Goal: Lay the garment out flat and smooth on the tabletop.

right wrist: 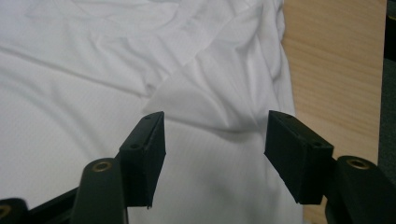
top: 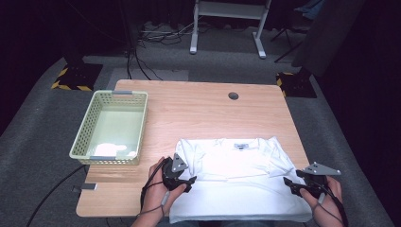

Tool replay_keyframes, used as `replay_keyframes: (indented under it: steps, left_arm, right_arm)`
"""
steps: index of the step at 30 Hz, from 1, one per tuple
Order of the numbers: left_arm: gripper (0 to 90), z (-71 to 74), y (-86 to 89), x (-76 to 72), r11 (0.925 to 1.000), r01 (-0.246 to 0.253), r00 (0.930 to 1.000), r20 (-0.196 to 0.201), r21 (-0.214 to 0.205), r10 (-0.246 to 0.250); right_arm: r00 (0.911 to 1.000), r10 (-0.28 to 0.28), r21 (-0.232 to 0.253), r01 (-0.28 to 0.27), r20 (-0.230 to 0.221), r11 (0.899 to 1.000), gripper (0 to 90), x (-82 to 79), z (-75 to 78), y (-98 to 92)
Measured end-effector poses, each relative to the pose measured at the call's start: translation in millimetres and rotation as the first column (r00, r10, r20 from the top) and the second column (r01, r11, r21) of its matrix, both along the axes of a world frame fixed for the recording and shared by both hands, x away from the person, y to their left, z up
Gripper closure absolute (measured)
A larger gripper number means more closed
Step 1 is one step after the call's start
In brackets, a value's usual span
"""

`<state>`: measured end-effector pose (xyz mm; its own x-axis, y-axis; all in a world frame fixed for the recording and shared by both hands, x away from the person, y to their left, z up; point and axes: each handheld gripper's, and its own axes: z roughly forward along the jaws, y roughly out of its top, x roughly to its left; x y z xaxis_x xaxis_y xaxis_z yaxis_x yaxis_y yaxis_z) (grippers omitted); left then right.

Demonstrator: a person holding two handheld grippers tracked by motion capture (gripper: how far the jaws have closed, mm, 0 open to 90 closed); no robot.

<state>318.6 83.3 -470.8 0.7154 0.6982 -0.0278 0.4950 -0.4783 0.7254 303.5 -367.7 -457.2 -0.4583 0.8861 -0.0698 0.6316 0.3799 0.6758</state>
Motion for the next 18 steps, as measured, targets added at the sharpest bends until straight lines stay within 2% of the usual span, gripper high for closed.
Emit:
replay_keyframes:
  steps: [4, 6, 9, 13, 17, 18]
  left_arm:
    - [30.2, -1.4, -6.1, 9.7, 1.0, -0.002, 1.0, 0.003, -0.005, 0.002]
    - [30.5, -1.9, -12.5, 21.8, 0.9998, -0.018, 0.9998, 0.009, -0.007, 0.018]
    - [32.5, -4.7, -18.1, 32.9, 0.9997, -0.022, 0.9998, 0.0, -0.013, 0.022]
    - [35.2, -8.3, -27.7, 46.8, 0.9998, -0.021, 0.9997, -0.013, 0.004, 0.021]
    - [39.3, -11.7, -35.3, 56.5, 0.9996, -0.018, 0.9994, -0.028, 0.022, 0.018]
    - [40.0, -15.3, -39.4, 62.5, 0.9986, -0.018, 0.9985, -0.051, 0.05, 0.02]
  right_arm:
    - [0.9998, 0.005, 0.003, -0.005, 0.019, 1.0, 38.7, 20.2, 2.8, 9.0]
    - [0.9996, 0.009, 0.006, -0.009, 0.027, 1.0, 38.4, 33.3, 2.4, 13.3]
    - [0.9998, 0.011, -0.002, -0.011, 0.013, 1.0, 38.2, 48.2, -1.7, 16.7]
    - [0.9999, 0.013, -0.012, -0.013, 0.004, 1.0, 38.3, 67.6, -9.8, 19.5]
    - [0.9993, 0.014, -0.005, -0.014, -0.035, 1.0, 48.7, 85.3, -17.5, 20.0]
    - [0.9988, 0.019, -0.013, -0.019, -0.045, 1.0, 53.4, 88.7, -19.3, 20.1]
